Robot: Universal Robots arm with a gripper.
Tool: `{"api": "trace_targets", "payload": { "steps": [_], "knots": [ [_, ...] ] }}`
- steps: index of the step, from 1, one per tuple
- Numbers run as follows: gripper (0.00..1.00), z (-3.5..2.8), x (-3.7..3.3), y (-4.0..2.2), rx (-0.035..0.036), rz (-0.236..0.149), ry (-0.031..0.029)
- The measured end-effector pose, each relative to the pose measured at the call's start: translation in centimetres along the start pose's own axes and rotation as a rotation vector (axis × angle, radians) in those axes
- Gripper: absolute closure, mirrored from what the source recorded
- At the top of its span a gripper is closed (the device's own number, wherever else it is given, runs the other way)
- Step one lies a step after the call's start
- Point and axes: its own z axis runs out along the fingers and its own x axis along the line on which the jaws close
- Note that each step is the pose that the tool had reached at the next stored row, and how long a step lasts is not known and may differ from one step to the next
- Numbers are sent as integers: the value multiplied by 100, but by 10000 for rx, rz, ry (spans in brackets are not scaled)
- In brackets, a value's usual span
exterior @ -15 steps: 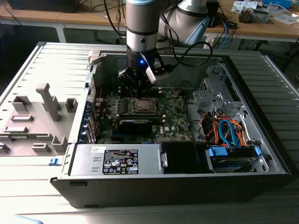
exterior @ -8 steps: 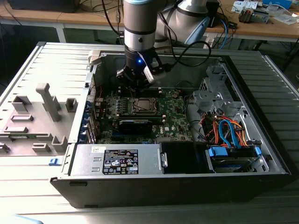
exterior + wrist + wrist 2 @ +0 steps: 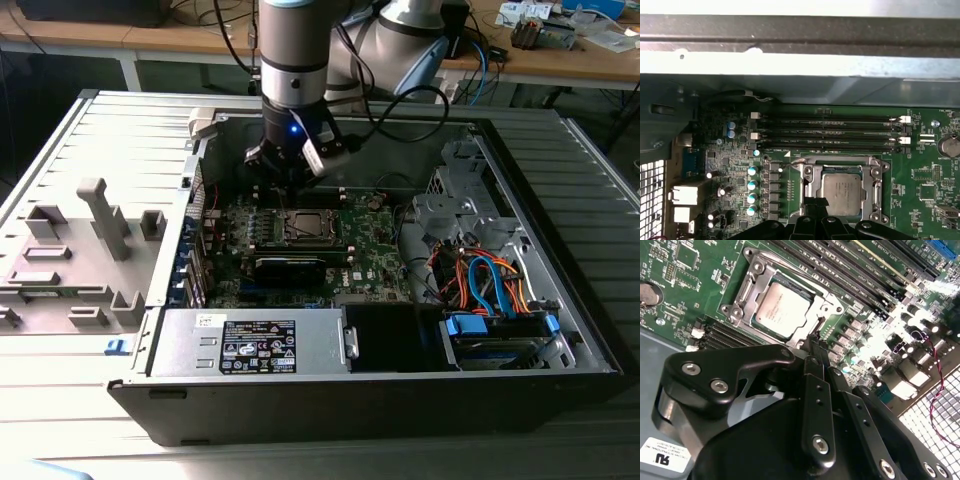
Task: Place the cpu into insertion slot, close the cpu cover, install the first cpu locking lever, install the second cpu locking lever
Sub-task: 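Install the first cpu locking lever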
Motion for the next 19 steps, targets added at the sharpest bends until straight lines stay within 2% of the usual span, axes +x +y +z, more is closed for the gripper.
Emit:
{"api": "trace_targets", "payload": {
  "steps": [7, 19],
  "knots": [
    [89, 0, 38, 35, 0, 0, 0],
    [89, 0, 76, 132, 0, 0, 0]
  ]
}}
